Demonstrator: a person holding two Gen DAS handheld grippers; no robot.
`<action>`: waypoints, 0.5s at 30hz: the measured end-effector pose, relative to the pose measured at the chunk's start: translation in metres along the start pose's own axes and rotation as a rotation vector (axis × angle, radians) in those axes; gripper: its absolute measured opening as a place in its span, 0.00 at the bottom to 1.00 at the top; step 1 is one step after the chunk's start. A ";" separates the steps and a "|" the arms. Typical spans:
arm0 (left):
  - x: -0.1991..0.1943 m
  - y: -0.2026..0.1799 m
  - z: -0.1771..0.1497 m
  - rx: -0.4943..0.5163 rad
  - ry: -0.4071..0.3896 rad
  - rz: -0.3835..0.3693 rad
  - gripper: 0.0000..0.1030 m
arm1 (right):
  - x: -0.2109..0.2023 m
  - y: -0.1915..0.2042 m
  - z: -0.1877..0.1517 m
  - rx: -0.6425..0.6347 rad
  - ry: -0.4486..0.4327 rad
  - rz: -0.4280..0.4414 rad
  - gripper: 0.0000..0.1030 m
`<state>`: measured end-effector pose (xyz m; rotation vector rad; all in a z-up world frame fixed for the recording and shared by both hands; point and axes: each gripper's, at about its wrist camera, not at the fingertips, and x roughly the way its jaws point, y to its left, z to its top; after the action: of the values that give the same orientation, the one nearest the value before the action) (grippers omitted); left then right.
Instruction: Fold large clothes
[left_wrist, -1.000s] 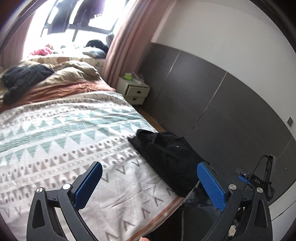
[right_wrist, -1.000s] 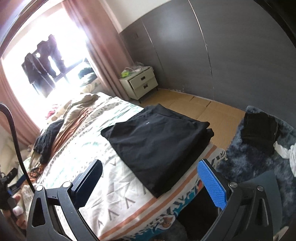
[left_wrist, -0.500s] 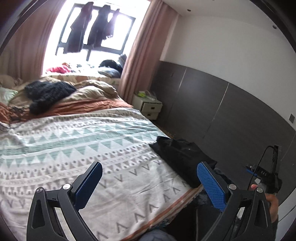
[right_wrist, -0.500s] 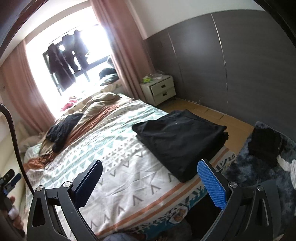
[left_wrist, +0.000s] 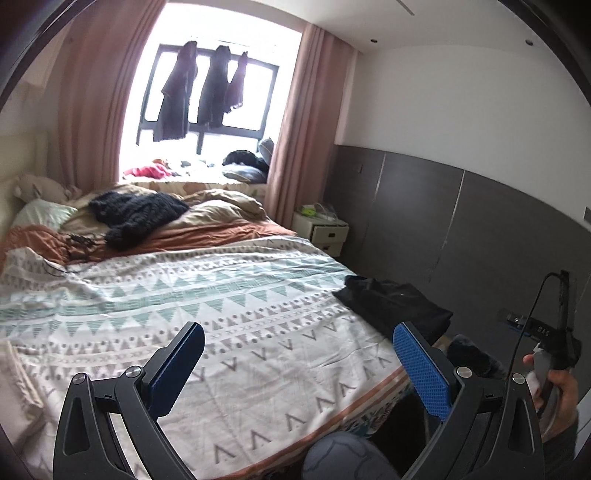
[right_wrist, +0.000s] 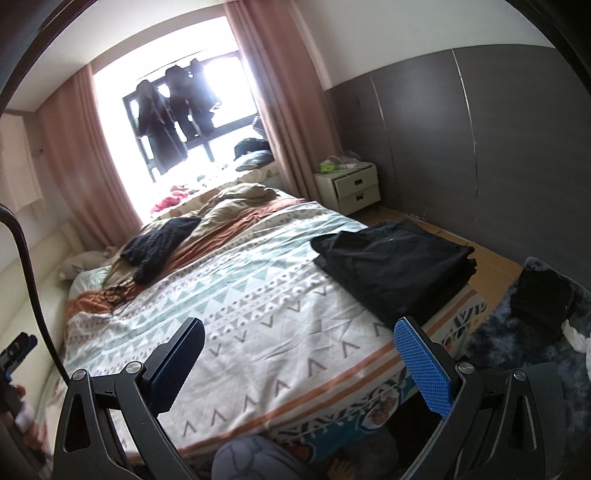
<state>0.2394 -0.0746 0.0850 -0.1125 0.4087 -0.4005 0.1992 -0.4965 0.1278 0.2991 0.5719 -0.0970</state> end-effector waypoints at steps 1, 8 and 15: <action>-0.007 0.000 -0.005 0.011 -0.006 0.012 0.99 | -0.005 0.004 -0.005 -0.004 -0.005 0.000 1.00; -0.044 0.003 -0.034 0.026 -0.033 0.059 0.99 | -0.027 0.023 -0.038 -0.041 0.000 0.004 1.00; -0.076 0.009 -0.073 0.020 -0.057 0.144 0.99 | -0.043 0.032 -0.073 -0.057 -0.009 0.017 1.00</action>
<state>0.1492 -0.0380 0.0447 -0.0743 0.3539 -0.2592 0.1307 -0.4430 0.1013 0.2481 0.5617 -0.0653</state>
